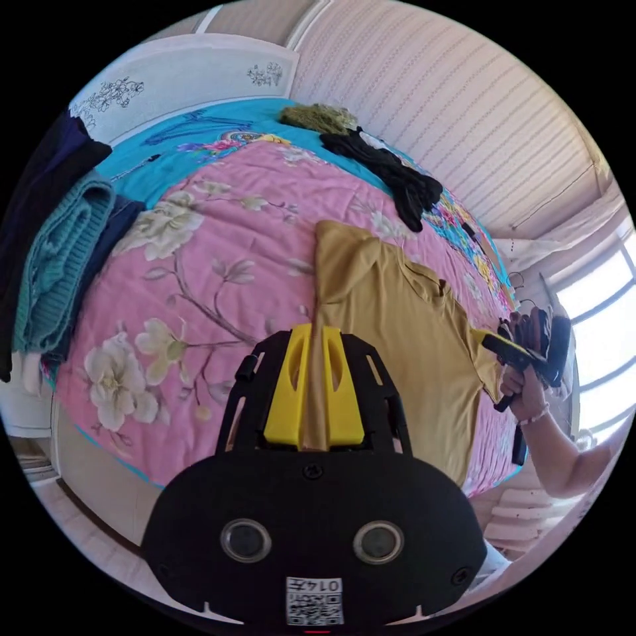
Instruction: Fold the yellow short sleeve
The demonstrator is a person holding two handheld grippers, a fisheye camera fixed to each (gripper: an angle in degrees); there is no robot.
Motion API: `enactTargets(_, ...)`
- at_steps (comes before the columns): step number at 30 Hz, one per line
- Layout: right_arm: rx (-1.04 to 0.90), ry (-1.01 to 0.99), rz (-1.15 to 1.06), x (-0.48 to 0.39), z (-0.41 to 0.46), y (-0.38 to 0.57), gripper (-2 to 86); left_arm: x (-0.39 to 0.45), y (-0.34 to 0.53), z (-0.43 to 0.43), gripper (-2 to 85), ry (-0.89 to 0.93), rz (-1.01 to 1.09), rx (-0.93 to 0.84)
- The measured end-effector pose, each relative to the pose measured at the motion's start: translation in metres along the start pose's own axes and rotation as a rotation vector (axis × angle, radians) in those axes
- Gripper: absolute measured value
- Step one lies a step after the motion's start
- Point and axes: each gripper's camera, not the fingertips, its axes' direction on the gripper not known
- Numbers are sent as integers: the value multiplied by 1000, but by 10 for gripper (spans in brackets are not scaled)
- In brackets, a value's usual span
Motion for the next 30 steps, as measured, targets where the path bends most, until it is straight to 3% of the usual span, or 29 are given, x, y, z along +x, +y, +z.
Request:
enactTargets(4,25,-87,52,-7,59,-83,40,-13,-31,-3,36,2,93,40)
enactTargets(11,-135,82,34,-11,162,-186,66,-55,-110,43,70,157,30,-79)
enactTargets(16,-224,3,42,-11,199,-199,18,-54,-119,38,1,158,131,-106)
enactTargets(25,-90,-177,-174,-54,187,-203,2,-91,-64,-79,-10,222,19,141)
enactTargets(30,-152,-234,-409,-127,228,-230,1,-114,-22,-125,-10,58,-114,283)
